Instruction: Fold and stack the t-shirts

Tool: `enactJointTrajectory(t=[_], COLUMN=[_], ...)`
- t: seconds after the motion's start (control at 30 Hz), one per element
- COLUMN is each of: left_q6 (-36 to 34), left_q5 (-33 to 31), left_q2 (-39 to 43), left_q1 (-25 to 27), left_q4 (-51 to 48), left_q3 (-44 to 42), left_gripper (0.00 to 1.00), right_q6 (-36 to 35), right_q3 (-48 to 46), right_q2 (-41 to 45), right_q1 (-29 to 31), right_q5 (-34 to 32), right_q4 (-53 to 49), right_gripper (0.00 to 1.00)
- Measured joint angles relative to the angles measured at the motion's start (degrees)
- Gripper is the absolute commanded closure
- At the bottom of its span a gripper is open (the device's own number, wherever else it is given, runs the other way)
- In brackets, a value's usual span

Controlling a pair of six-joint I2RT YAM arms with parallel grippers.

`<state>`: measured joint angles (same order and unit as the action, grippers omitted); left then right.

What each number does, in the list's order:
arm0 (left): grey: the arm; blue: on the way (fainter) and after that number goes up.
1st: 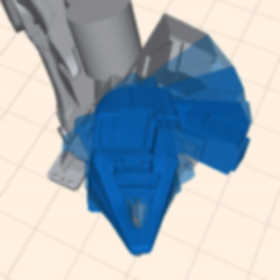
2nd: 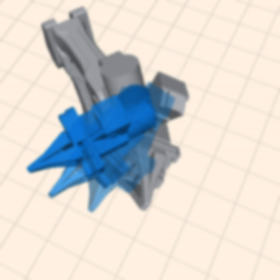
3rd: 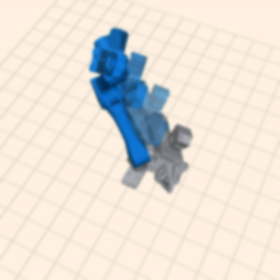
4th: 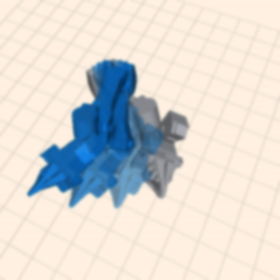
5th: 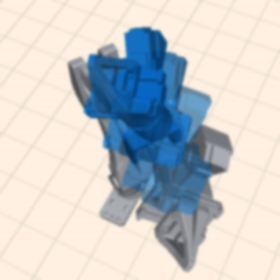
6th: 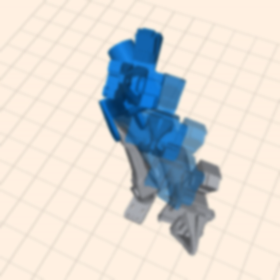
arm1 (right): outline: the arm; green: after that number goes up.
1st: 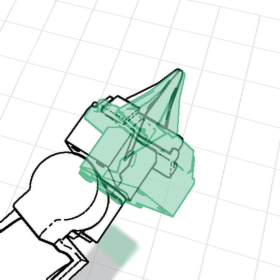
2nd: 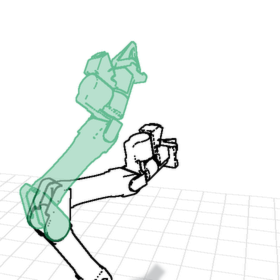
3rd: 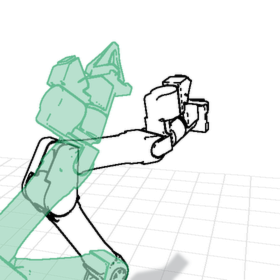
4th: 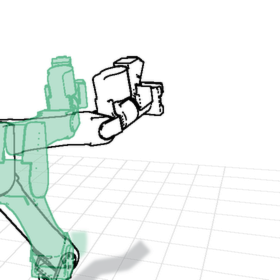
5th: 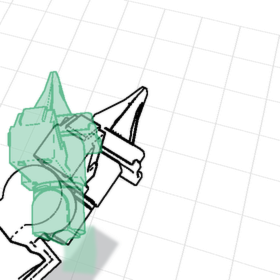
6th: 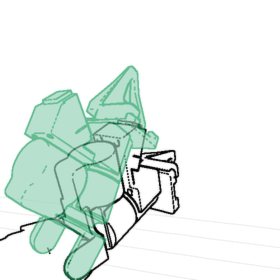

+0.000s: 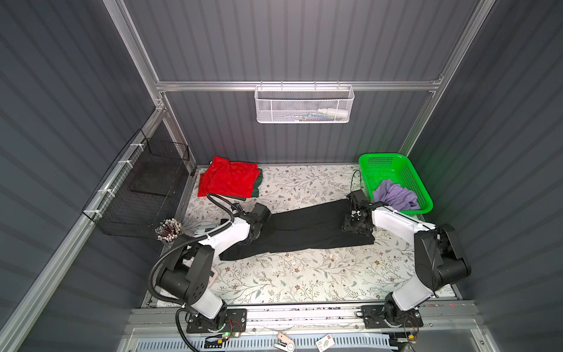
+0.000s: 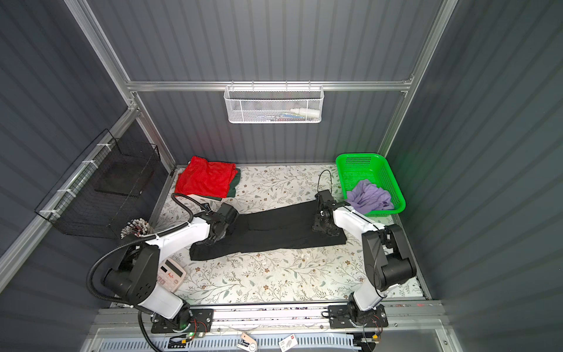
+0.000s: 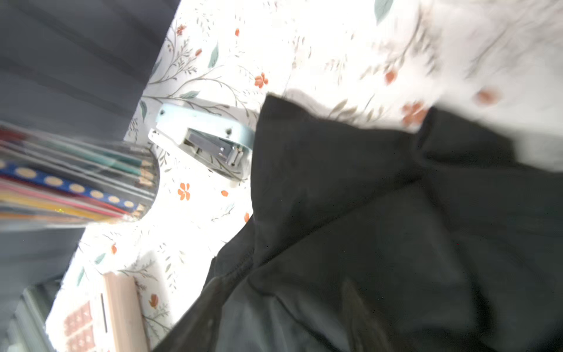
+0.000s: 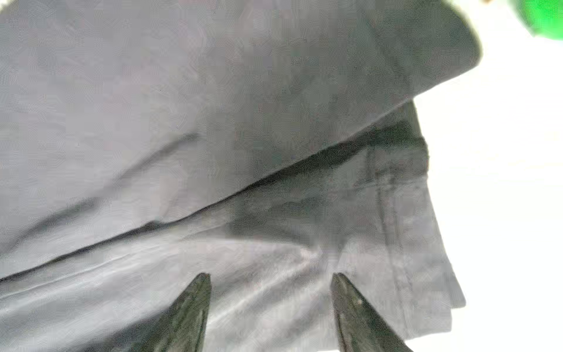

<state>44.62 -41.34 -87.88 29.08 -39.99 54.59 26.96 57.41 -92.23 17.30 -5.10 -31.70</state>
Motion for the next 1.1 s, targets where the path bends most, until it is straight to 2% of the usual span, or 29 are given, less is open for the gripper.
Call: enactJointTrajectory(t=[0.13,0.23,0.47,0.73,0.8,0.93,1.0,1.1], left_q6=[-0.3,-0.2,2.9,4.1,4.1,4.6,4.6,4.4], left_q5=[2.5,6.1,13.5,17.2,17.2,16.0,15.5,14.3], left_q2=[5.9,6.2,-1.5,-7.8,-9.0,-11.0,-12.2,-14.0], left_q1=[1.6,3.9,5.4,5.4,5.4,5.5,5.5,5.4], left_q4=[0.6,2.6,6.6,11.3,12.2,13.8,15.0,17.0], left_q3=[1.7,1.9,1.2,-0.3,-0.4,0.2,1.1,2.4], left_gripper=[0.30,0.27,0.24,0.25,0.26,0.37,0.42,0.44], right_q6=[0.0,0.0,-0.2,-0.2,-0.1,-0.1,-0.3,-0.5], right_q3=[0.9,3.1,10.1,13.1,13.4,14.2,14.2,14.2], right_q2=[0.6,-1.5,-9.9,-15.9,-17.1,-17.8,-17.8,-17.8], right_q1=[0.6,2.1,7.1,7.9,8.0,8.1,8.1,8.2], right_q5=[0.9,1.6,1.4,2.2,2.4,2.3,2.2,2.0], right_q4=[0.5,0.5,0.4,0.5,0.5,0.6,0.7,0.8], right_gripper=[0.32,0.30,0.27,0.28,0.31,0.42,0.49,0.62])
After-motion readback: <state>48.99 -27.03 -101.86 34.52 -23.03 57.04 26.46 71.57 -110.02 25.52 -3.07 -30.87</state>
